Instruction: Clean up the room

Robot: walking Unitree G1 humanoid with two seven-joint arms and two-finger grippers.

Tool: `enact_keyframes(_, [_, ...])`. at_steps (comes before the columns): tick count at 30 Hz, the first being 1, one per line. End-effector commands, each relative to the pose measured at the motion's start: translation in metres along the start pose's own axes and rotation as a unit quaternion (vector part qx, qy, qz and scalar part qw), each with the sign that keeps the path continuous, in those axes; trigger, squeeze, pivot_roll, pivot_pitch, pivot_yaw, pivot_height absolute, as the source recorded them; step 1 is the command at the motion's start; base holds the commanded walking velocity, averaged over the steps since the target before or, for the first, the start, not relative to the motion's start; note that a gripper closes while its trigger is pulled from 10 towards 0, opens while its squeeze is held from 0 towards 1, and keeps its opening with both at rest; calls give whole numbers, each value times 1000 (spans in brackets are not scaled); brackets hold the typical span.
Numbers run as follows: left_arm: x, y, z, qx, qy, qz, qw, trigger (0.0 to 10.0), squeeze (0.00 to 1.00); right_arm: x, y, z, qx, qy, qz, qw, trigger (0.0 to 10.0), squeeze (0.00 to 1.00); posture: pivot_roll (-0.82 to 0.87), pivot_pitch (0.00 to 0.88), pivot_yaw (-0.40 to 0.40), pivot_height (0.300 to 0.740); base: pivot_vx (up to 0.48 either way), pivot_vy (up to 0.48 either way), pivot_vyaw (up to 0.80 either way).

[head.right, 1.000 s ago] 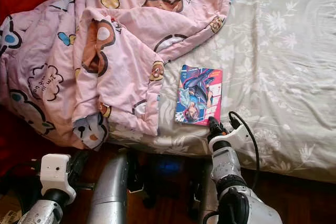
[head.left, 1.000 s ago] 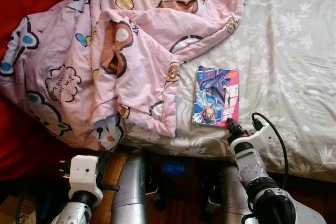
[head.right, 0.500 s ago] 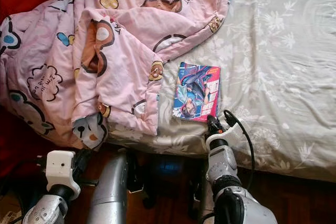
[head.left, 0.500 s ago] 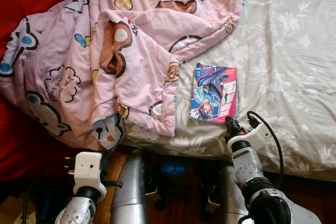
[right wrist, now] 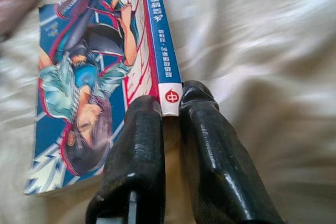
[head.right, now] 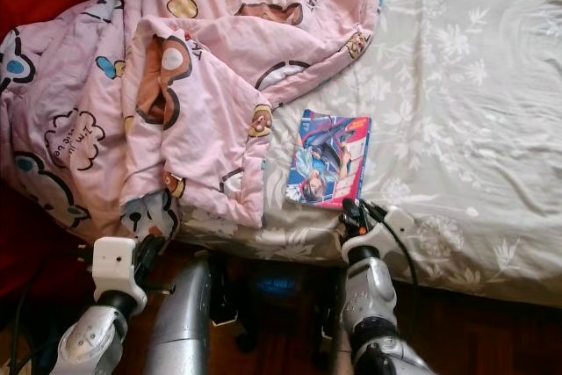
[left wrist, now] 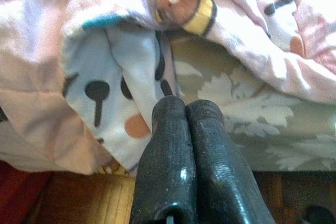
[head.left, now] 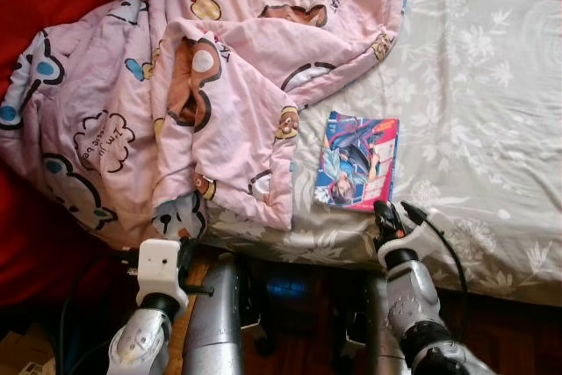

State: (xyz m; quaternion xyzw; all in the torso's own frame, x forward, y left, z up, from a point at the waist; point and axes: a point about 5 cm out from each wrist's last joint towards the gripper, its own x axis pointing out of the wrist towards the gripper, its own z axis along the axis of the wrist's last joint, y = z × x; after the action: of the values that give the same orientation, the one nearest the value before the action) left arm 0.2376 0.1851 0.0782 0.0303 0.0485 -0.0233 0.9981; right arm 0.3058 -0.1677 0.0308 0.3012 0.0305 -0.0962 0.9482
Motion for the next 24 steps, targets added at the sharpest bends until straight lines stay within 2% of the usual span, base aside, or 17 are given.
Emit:
enact_keyframes(1, [-7,3,-15,4,29,9,1000,10000,0,-16,-30,-5,-7,-9,-91,996,0,0,106,319,-18,615,0,0,0])
enact_keyframes(2, [-6,3,-16,4,28,9,1000,10000,0,-22,-36,-6,-18,-14,-114,993,0,0,103,315,-18,615,0,0,0])
enact_keyframes(7, [-4,2,-17,4,27,8,1000,10000,0,-30,-43,-12,-46,-6,-140,989,0,0,95,302,-22,615,0,0,0])
enact_keyframes(8, [-2,2,-18,5,23,8,1000,10000,0,-34,-49,-14,-77,1,-175,982,0,0,95,299,-26,615,0,0,0])
enact_keyframes(14, [-1,2,-19,5,17,12,1000,10000,0,-37,-54,-15,-113,7,-229,967,0,0,96,296,-31,615,0,0,0])
enact_keyframes(16, [-2,2,-20,6,15,13,1000,10000,0,-44,-59,-32,-18,56,-273,960,0,0,94,295,-33,615,0,0,0])
enact_keyframes(18, [-3,3,-21,7,15,15,1000,10000,0,-52,-61,-46,67,87,-300,948,0,0,93,296,-33,615,0,0,0])
enact_keyframes(20, [-4,4,-22,8,15,15,1000,10000,0,-56,-64,-50,93,92,-316,940,0,0,93,296,-33,615,0,0,0])
enact_keyframes(24, [-4,4,-23,8,14,16,1000,10000,0,-55,-61,-53,138,95,-310,936,0,0,93,297,-34,615,0,0,0])
